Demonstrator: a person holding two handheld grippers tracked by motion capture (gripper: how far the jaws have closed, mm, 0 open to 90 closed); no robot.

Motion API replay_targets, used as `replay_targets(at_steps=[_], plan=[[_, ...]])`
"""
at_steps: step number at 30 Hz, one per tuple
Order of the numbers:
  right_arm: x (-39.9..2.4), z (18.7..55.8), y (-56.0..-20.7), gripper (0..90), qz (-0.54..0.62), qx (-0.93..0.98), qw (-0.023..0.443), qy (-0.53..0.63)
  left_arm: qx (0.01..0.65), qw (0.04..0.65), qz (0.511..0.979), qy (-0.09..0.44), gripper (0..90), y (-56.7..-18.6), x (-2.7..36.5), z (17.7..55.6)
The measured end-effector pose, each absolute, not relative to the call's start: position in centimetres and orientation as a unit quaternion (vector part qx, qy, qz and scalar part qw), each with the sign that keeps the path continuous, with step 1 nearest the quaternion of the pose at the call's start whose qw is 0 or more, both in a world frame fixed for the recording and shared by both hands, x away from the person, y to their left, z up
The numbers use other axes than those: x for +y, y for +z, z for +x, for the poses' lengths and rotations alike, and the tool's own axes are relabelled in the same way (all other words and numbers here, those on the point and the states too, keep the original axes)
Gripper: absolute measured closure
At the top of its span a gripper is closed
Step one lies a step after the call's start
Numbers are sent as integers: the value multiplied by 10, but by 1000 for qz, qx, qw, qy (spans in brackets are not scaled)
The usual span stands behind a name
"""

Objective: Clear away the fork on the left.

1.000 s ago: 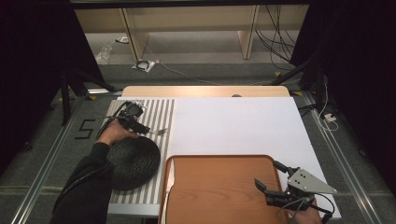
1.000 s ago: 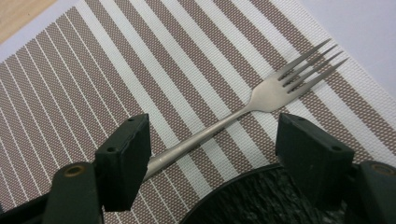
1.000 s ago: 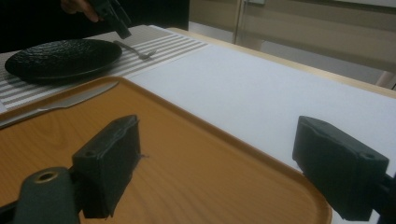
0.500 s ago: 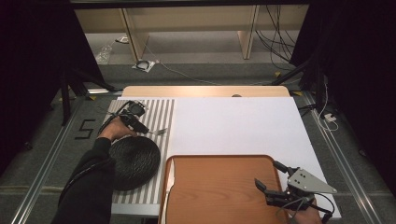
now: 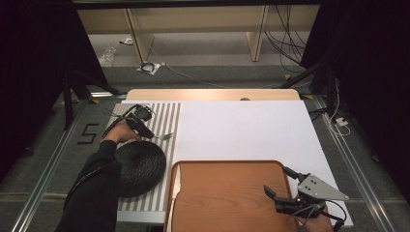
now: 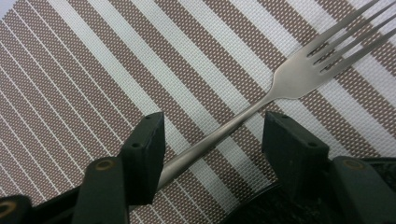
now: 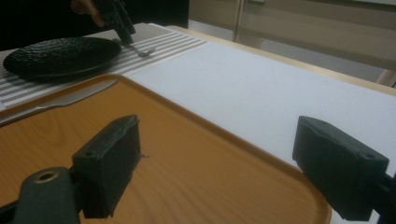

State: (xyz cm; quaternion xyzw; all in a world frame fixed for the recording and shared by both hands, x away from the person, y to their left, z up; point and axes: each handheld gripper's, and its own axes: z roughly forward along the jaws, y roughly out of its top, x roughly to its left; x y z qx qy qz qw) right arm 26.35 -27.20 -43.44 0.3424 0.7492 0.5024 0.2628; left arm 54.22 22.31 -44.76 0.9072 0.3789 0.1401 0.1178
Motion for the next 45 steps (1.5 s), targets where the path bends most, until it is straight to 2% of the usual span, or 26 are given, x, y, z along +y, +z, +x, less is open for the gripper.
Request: replay_targets(at_steps=[5, 19, 45], plan=[[-272, 264, -435, 161, 342, 748, 261, 506, 365, 115, 913, 140, 463, -447, 223, 542], [-272, 264, -435, 161, 342, 748, 261, 505, 351, 90, 923, 127, 527, -456, 224, 546], [-272, 264, -436, 161, 342, 748, 260, 506, 339, 73, 931, 119, 605, -460, 219, 547]])
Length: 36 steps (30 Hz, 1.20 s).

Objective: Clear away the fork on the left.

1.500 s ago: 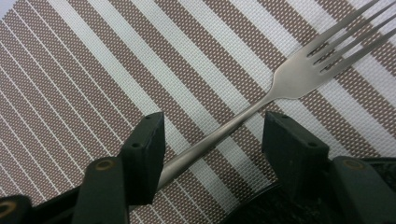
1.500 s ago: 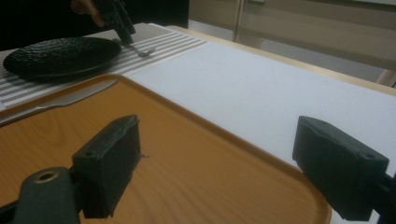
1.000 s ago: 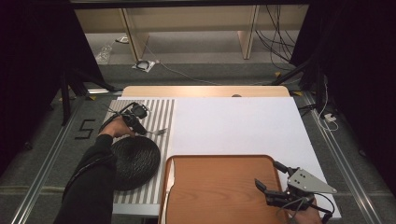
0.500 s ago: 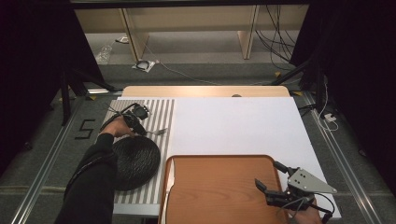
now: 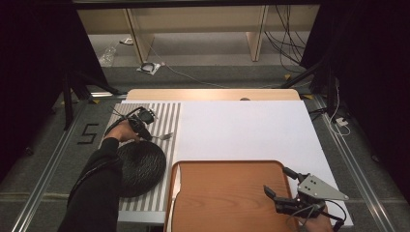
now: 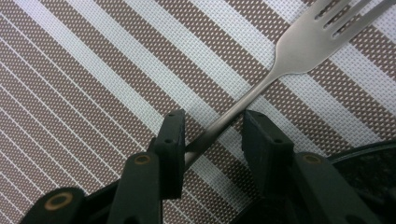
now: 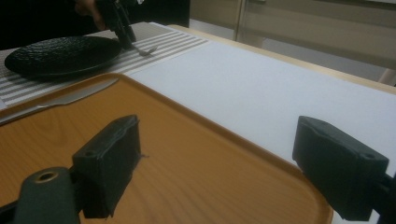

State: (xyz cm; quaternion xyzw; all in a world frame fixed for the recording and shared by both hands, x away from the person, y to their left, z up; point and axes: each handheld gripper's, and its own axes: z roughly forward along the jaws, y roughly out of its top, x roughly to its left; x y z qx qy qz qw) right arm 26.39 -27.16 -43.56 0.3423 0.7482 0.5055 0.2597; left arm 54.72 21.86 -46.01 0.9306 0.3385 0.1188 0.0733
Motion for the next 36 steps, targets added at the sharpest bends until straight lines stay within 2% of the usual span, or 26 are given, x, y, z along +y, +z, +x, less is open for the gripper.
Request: replay_targets(at_steps=[6, 9, 29, 36], plan=[[-271, 264, -436, 161, 341, 748, 260, 506, 344, 85, 929, 108, 618, -461, 222, 548], [-272, 264, -436, 161, 341, 748, 260, 506, 345, 90, 929, 100, 677, -461, 222, 548], [-271, 264, -436, 162, 341, 749, 261, 505, 337, 82, 934, 87, 826, -461, 217, 547], [-271, 264, -436, 162, 342, 748, 261, 505, 336, 81, 933, 100, 840, -460, 217, 546]])
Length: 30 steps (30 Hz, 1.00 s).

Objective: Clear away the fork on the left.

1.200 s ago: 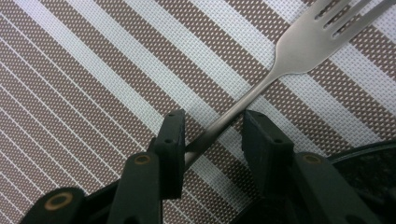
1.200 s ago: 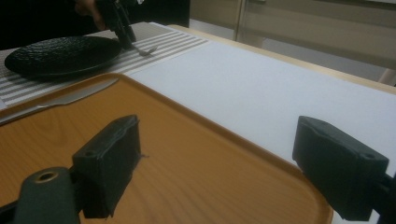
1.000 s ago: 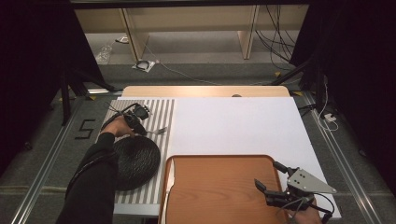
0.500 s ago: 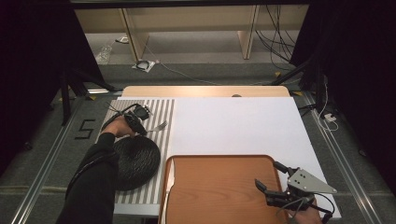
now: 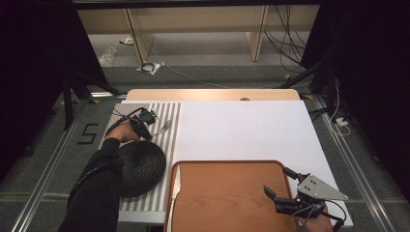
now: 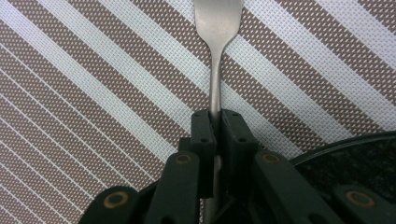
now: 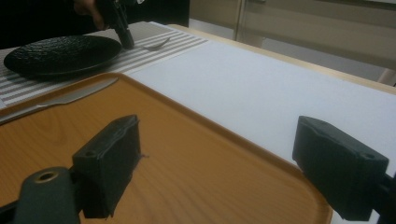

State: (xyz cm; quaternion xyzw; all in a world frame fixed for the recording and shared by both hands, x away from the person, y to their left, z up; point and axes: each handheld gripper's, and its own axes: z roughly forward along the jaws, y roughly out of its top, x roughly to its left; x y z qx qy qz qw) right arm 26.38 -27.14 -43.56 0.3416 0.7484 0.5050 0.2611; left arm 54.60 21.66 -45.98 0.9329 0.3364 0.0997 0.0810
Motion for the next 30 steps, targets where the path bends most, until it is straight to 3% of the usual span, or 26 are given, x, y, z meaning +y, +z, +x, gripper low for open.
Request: replay_targets(at_steps=[15, 30], plan=[[-271, 264, -436, 161, 342, 748, 261, 505, 318, 77, 922, 206, 841, -433, 229, 542], [-270, 264, -436, 161, 344, 749, 261, 502, 319, 136, 920, 181, 841, -402, 212, 512]])
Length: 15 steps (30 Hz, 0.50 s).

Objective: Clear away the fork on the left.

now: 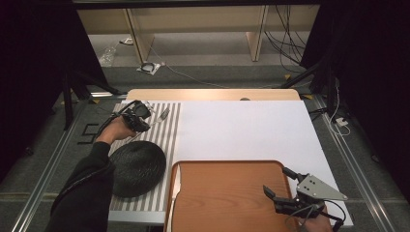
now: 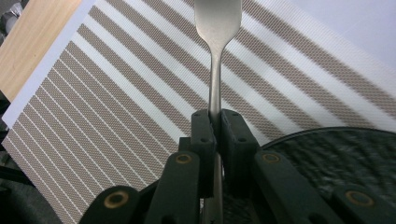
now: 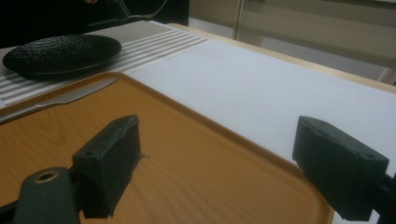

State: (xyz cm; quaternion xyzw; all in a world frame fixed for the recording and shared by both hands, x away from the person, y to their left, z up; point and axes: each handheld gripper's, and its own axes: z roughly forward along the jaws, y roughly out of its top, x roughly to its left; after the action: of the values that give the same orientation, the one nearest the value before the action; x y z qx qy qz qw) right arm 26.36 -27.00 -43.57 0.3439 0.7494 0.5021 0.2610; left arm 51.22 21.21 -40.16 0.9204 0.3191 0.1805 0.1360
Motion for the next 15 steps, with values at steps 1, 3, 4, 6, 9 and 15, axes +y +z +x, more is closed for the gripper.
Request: replay_targets(at_steps=[1, 3, 4, 6, 9, 15], plan=[[-270, 263, -435, 161, 344, 751, 261, 500, 319, 142, 920, 179, 841, -399, 210, 509], [-271, 263, -435, 161, 344, 750, 262, 501, 322, 156, 917, 176, 841, -396, 205, 503], [-271, 263, -435, 161, 345, 749, 262, 501, 320, 161, 917, 175, 841, -394, 203, 500], [-271, 263, -435, 161, 345, 749, 263, 501, 318, 170, 916, 175, 841, -391, 198, 494], [-270, 263, -435, 161, 344, 748, 263, 504, 315, 183, 916, 171, 841, -387, 191, 486], [-271, 262, -435, 161, 344, 748, 263, 503, 302, 193, 919, 163, 840, -382, 175, 468]])
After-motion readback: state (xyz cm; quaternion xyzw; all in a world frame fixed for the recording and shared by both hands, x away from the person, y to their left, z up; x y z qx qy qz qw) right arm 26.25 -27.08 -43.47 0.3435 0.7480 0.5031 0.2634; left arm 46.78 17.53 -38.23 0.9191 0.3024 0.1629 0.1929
